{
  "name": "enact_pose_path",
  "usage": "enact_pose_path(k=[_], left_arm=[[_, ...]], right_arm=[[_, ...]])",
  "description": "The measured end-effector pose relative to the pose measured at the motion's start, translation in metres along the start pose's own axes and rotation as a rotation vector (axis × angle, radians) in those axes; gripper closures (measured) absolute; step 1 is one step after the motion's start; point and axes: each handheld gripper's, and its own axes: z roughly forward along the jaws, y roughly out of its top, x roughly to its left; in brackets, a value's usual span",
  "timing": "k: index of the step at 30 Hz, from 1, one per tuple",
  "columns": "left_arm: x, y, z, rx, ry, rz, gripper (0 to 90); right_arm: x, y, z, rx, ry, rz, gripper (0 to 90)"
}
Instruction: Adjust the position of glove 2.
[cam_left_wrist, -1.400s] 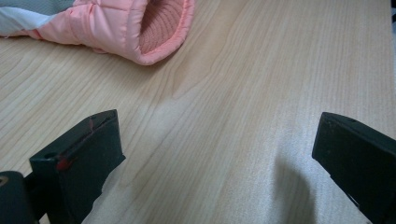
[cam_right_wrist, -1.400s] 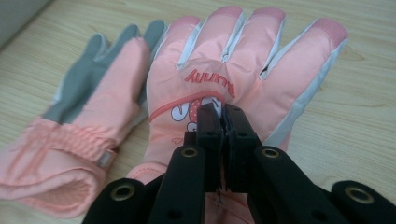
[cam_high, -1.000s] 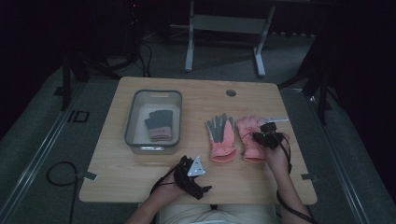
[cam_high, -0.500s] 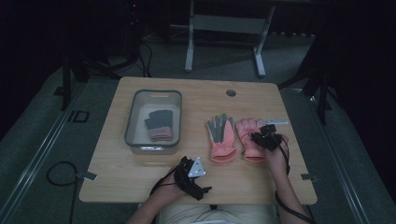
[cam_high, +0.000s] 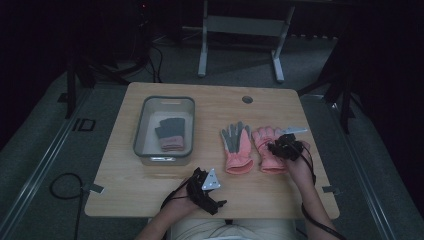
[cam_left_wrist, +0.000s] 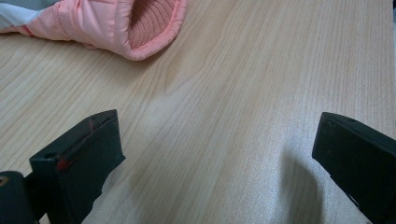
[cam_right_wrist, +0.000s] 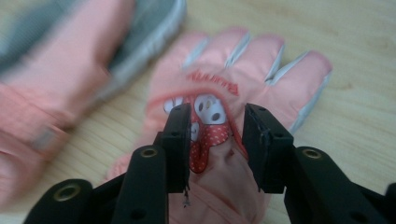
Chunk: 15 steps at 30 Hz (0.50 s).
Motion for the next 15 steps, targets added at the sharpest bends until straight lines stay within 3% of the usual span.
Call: enact_pose_path(k=[1,3,4,5,15], left_arm=[[0.0005,-0.0002,-0.0001,0.000,-0.001,0.000,1.3],[0.0007,-0.0002,-0.0001,0.000,-0.001,-0.001,1.2],[0.0007,-0.0003,0.0000,-0.003,-0.002,-0.004,1.2],[0.0005,-0.0003,0.0000,-0.003,-0.002,-0.002,1.3],[0.0012,-0.0001,-0.0005,-0.002,-0.007,-0.001,1.3]], right_arm=[[0.0022,-0.0061,0.0086,0.007,-0.022,-0.014,64.7],[0.0022,-0.0061,0.0086,0.007,-0.022,-0.014,64.7],[0.0021,-0.0080,0.0105,-0.001,-0.019,-0.006,66.4],[0.0023,-0.0103,0.0130,-0.009,-0.019,0.024,75.0],[0.0041,-0.0049,0.0102,-0.009,-0.039,0.073,85.0]])
